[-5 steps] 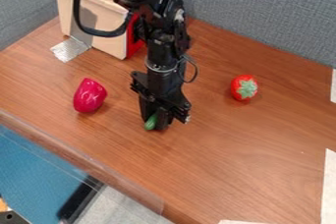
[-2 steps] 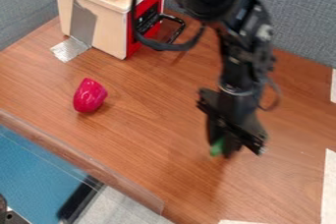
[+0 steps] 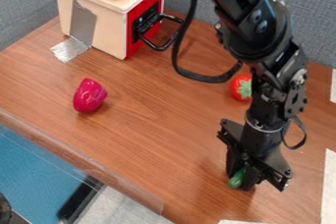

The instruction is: Moved the green object to the right side of the table

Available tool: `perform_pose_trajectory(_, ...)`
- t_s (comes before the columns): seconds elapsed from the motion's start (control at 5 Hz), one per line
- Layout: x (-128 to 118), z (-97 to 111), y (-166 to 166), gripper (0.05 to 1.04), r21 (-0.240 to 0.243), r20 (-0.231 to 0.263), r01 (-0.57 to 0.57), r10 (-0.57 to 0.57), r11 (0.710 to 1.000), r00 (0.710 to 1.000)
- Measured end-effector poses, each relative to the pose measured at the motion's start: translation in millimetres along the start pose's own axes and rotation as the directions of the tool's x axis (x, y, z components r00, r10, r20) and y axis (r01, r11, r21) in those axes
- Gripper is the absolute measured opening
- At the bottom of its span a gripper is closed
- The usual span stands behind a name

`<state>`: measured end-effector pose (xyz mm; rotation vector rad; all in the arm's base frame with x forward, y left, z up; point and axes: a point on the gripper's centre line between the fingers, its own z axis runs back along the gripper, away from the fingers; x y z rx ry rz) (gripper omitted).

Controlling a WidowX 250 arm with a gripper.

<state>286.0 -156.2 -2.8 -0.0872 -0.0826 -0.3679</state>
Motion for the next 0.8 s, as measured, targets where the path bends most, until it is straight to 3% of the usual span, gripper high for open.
perform_pose_trajectory(0.2,0,0,-2,0.396,-0.016,-0.001,-0.028,0.028,0.999,1.0)
perform_pose_trajectory(0.4,-7,8,-2,0.706,-0.014,-0.001,-0.059,0.059,0.998,0.998)
perform_pose_trajectory(0.6,-3,43,-5,0.97,-0.021,0.08,-0.055,0.056,0.998,0.995)
perform_pose_trajectory(0.8,-6,65,-10,1.003,-0.016,0.115,-0.048,0.05,0.999,0.992)
